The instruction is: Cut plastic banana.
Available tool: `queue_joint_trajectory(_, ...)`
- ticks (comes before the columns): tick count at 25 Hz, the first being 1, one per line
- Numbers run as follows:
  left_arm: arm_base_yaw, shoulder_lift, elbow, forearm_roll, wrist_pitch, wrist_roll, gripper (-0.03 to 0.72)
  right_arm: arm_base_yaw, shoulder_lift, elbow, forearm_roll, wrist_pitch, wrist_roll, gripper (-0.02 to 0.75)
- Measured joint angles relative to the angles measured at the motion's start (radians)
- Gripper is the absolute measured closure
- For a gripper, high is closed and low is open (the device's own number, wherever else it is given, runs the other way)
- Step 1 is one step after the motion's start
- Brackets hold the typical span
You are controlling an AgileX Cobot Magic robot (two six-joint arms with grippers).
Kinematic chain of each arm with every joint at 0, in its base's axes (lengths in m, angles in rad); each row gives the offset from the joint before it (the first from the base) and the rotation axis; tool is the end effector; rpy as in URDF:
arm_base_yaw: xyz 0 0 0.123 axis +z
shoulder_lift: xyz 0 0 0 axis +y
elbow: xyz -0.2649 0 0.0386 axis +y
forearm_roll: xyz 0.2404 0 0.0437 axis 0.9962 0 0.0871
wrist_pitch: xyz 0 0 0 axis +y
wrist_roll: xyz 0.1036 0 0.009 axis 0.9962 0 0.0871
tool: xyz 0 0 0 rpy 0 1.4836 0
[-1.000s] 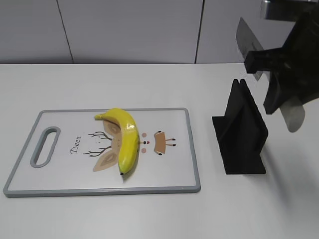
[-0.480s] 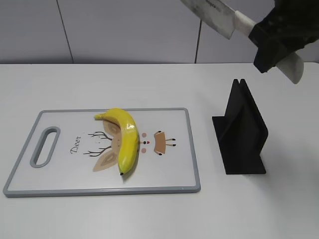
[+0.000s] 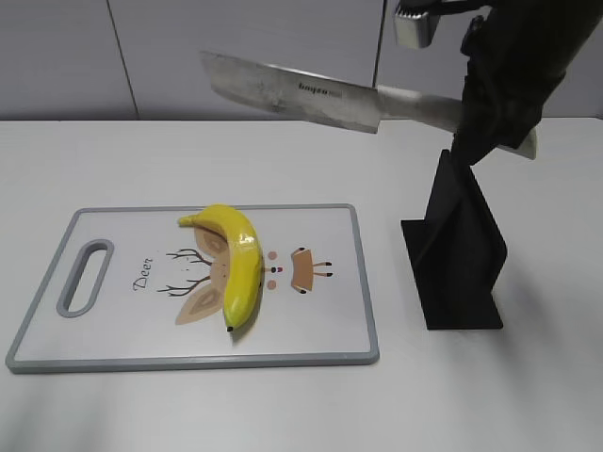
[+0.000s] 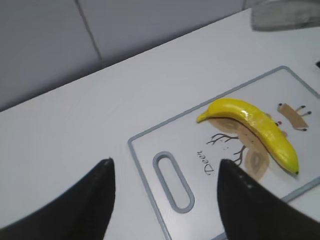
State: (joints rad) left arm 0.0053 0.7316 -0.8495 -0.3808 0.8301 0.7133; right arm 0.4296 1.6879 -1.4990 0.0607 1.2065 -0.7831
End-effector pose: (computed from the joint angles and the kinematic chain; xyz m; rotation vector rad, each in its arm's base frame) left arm 0.1456 -0.0278 0.3449 0.6239 2.0403 -0.0331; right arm 0.3072 0.1472 0.2791 -1.6203 2.3721 0.0175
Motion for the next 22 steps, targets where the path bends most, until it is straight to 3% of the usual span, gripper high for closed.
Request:
queue_joint_trajectory(3,0.000,0.136,-0.090,-0.110,0.037,0.163,0.089,0.000,0.042,-0.017,0.030,-0.001,-0.132,0.577)
queue_joint_trajectory(8,-0.056,0.336,-0.285,-0.168,0.121,0.309,0.096,0.001,0.113,-0.074,0.129,-0.001,-0.259,0.577)
queue_joint_trajectory(16,-0.224,0.628,-0.549,-0.149,0.295,0.448,0.097,0.069,0.228,-0.174,0.148,-0.008,-0.379,0.577)
queue_joint_trajectory(22,-0.331,0.798,-0.588,-0.053,0.331,0.531,0.097,0.092,0.278,-0.180,0.155,-0.049,-0.401,0.577)
